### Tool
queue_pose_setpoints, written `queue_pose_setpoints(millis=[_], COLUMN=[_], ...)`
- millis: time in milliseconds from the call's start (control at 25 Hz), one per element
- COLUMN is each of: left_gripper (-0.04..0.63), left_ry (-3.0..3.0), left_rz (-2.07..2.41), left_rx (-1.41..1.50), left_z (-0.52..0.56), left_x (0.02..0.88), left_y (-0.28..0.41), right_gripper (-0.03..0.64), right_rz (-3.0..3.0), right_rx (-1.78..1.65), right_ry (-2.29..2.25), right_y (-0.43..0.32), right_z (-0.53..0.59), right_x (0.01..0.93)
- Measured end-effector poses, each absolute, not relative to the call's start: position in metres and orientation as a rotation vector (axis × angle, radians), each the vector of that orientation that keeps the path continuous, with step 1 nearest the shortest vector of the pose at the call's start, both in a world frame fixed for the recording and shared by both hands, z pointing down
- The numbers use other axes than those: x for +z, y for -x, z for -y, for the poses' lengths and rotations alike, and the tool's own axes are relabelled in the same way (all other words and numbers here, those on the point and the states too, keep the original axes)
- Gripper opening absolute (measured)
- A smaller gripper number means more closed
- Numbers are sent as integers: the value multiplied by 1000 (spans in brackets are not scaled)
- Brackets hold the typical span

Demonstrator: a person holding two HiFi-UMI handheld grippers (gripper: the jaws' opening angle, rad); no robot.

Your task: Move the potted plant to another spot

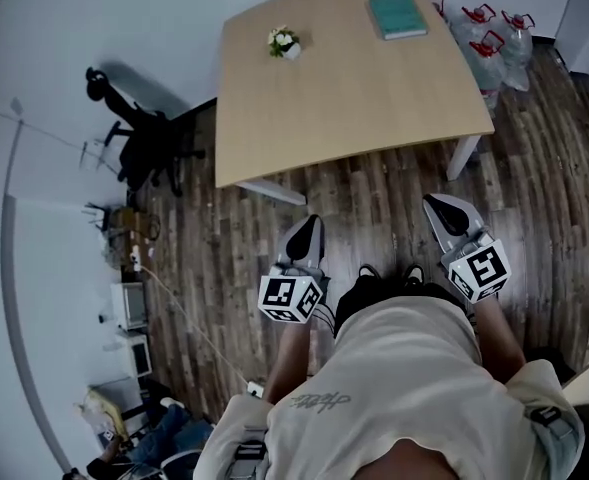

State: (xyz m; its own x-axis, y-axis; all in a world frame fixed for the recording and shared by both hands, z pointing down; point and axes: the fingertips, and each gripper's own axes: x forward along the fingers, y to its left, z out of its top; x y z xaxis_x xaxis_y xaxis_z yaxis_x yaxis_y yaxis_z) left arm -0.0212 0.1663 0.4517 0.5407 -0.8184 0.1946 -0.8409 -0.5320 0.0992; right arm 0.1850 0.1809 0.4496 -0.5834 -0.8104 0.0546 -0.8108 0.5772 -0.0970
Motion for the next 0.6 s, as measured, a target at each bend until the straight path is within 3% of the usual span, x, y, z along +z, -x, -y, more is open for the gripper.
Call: queue_pose_setpoints(millis=[600], left_gripper=[18], left_ry=[-2556], left_rz=[1472], left_rx=[167], left_z=[-180], left_x=[457], left_y=[35], right_gripper=[2], right_rz=[2798], right_rx=[96], right_ry=[-1321], right_y=[-169], right_z=[-194], right_x=[449])
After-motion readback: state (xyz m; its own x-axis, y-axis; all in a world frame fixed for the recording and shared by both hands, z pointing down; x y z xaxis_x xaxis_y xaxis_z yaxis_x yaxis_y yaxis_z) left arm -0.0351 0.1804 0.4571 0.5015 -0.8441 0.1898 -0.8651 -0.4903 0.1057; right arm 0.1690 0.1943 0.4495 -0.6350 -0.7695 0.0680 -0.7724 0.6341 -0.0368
